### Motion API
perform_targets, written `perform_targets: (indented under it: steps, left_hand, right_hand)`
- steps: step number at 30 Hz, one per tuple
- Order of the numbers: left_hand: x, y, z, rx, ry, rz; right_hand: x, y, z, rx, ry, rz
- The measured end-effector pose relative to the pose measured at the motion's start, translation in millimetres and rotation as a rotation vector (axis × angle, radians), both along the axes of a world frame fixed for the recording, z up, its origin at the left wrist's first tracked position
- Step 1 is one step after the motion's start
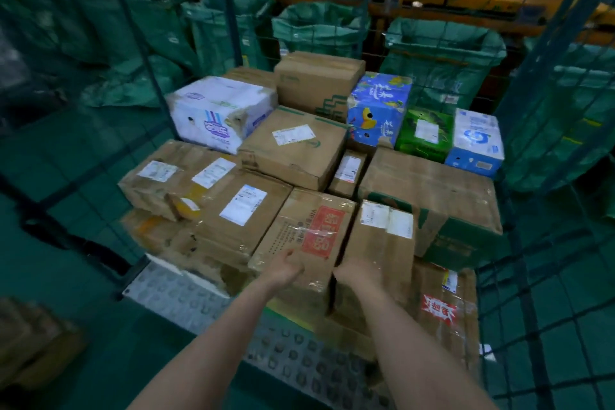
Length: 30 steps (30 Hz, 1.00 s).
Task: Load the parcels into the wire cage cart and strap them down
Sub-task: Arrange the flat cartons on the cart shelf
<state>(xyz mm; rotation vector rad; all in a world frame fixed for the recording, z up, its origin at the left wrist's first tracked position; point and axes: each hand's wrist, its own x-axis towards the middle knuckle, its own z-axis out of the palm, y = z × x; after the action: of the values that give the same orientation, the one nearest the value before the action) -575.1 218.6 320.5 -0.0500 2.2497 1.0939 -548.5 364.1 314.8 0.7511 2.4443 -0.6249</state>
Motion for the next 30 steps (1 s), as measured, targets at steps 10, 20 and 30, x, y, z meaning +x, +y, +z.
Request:
perform_targets:
  steps: [10,20,30]
  left_hand:
    - [33,-185,17,-0.055,-0.003,0.332]
    - [111,-370,4,-0.065,0.014,0.703]
    - [190,-474,-32,0.013,-0.135,1.071]
  right_hand:
    - [-20,-185,5,-0.342,0.019,0.197]
    - [8,-382,6,-0.368,-0.106,0.528]
    - [55,-516,-16,-0.277,-0.277,0.861]
